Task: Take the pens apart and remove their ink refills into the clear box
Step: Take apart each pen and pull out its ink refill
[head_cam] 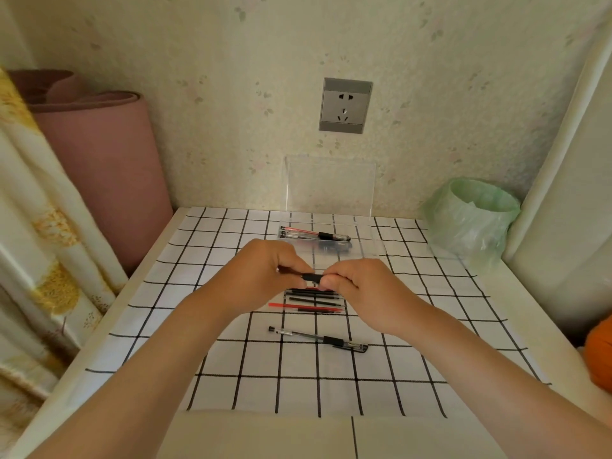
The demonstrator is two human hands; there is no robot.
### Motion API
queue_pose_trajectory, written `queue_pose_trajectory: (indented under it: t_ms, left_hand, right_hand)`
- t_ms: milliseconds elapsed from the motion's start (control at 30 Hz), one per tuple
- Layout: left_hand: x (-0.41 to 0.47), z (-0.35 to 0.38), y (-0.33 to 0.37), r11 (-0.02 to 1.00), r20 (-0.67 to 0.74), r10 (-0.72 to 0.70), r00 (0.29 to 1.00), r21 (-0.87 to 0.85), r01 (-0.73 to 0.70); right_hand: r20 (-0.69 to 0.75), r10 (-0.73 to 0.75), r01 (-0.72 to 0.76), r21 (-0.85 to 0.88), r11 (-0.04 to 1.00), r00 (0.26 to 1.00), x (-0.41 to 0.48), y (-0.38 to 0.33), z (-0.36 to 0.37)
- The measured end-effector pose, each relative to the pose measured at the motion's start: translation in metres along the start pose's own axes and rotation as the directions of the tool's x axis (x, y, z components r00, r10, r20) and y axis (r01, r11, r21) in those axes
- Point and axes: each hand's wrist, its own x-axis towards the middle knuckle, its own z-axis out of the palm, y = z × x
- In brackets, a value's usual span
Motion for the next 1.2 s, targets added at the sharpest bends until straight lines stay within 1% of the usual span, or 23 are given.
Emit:
queue_pose_trajectory:
  t_ms: [67,100,133,200,267,333,400,433,500,567,633,733,867,967,1100,1200]
  left_hand:
    - [0.000,-0.001,0.002,0.997,0.018,0.024,1.000,0.075,-0.025]
    - [0.001,-0.001,0.003,0.995,0.021,0.022,1.000,0.098,-0.024]
    - [0.003,0.000,0.003,0.992,0.022,0.029,0.999,0.125,-0.032]
    - [0.006,0.003,0.003,0.976,0.034,0.057,0.998,0.207,-0.063]
    - [0.007,0.008,0.003,0.961,0.034,0.053,0.998,0.268,-0.060]
    - [0.007,0.011,-0.001,0.931,-0.008,0.070,0.998,0.360,-0.062]
    - [0.007,0.011,-0.009,0.874,-0.105,0.141,0.984,0.480,-0.075]
    - [0.007,0.010,-0.014,0.871,-0.158,0.147,0.976,0.489,-0.052]
    - [0.007,0.006,-0.022,0.894,-0.234,0.100,0.967,0.447,0.015]
    - [0.006,0.006,-0.028,0.898,-0.223,0.047,0.974,0.435,0.056]
    - [0.004,0.009,-0.033,0.891,-0.157,-0.004,0.988,0.448,0.075]
    - [0.001,0.014,-0.037,0.889,-0.067,-0.083,0.994,0.446,0.104]
    - [0.003,0.017,-0.035,0.887,0.013,-0.085,0.996,0.456,0.070]
    - [0.004,0.018,-0.036,0.891,0.046,-0.121,0.992,0.446,0.088]
    - [0.006,0.018,-0.038,0.894,0.066,-0.150,0.987,0.435,0.107]
    - [0.006,0.018,-0.037,0.888,0.067,-0.152,0.986,0.448,0.106]
  right_hand:
    - [0.066,0.073,-0.080,0.110,0.991,0.995,-0.002,0.001,0.002]
    - [0.067,0.087,-0.095,0.142,0.985,0.994,-0.003,0.001,0.004]
    - [0.055,0.089,-0.096,0.139,0.986,0.995,-0.002,0.002,0.005]
    - [0.020,0.053,-0.053,0.001,0.999,0.998,0.000,0.003,0.006]
    - [0.008,0.008,-0.006,-0.142,0.990,1.000,0.002,0.004,0.005]
    - [-0.006,0.010,-0.011,-0.171,0.985,1.000,0.003,0.007,0.001]
    - [-0.050,0.028,-0.039,-0.217,0.975,0.998,0.006,0.012,-0.004]
    - [-0.087,0.054,-0.074,-0.243,0.967,0.995,0.009,0.016,-0.008]
    - [-0.183,0.120,-0.173,-0.307,0.936,0.976,0.017,0.022,-0.018]
    - [-0.253,0.148,-0.242,-0.397,0.885,0.956,0.031,0.025,-0.027]
    - [-0.266,0.149,-0.262,-0.464,0.846,0.952,0.051,0.029,-0.032]
    - [-0.227,0.165,-0.262,-0.511,0.819,0.960,0.083,0.034,-0.033]
    - [-0.133,0.220,-0.254,-0.612,0.749,0.966,0.110,0.031,-0.029]
    - [-0.064,0.228,-0.206,-0.702,0.682,0.972,0.118,0.027,-0.021]
    - [0.055,0.276,-0.160,-0.701,0.695,0.959,0.119,0.029,-0.012]
    - [0.065,0.246,-0.131,-0.700,0.702,0.967,0.113,0.032,-0.012]
